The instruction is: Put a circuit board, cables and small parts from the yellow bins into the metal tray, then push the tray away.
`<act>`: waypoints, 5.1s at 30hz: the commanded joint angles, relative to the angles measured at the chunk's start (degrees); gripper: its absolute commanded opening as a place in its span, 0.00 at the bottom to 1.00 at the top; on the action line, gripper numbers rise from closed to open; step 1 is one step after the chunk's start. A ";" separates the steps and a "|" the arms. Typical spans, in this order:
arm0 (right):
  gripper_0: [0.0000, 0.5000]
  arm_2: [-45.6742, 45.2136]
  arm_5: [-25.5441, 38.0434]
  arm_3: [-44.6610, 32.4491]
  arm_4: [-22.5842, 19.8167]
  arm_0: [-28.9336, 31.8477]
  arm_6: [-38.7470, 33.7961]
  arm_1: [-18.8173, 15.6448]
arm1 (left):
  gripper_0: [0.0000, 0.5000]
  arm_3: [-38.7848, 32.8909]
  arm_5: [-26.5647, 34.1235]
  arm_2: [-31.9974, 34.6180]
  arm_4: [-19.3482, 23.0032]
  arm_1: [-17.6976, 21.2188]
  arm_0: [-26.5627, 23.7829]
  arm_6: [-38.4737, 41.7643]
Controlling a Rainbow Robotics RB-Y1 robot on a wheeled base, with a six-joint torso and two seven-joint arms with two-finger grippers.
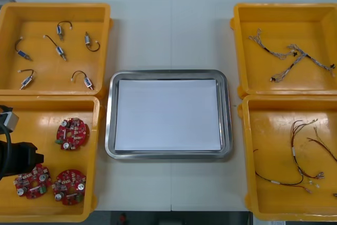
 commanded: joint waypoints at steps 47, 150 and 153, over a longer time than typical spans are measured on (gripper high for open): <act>1.00 7.59 -24.03 12.82 2.92 2.55 -41.26 5.16 | 1.00 4.96 -8.14 -11.56 -5.89 -0.62 3.72 -0.17; 0.00 -5.68 0.28 -15.13 -18.52 -0.52 21.85 -10.22 | 0.00 0.04 23.68 -39.07 0.88 -4.31 -53.06 3.96; 0.00 -5.33 0.28 -17.85 -19.93 -0.61 28.00 -11.27 | 0.00 2.41 23.50 -41.18 0.35 -6.51 -55.43 4.40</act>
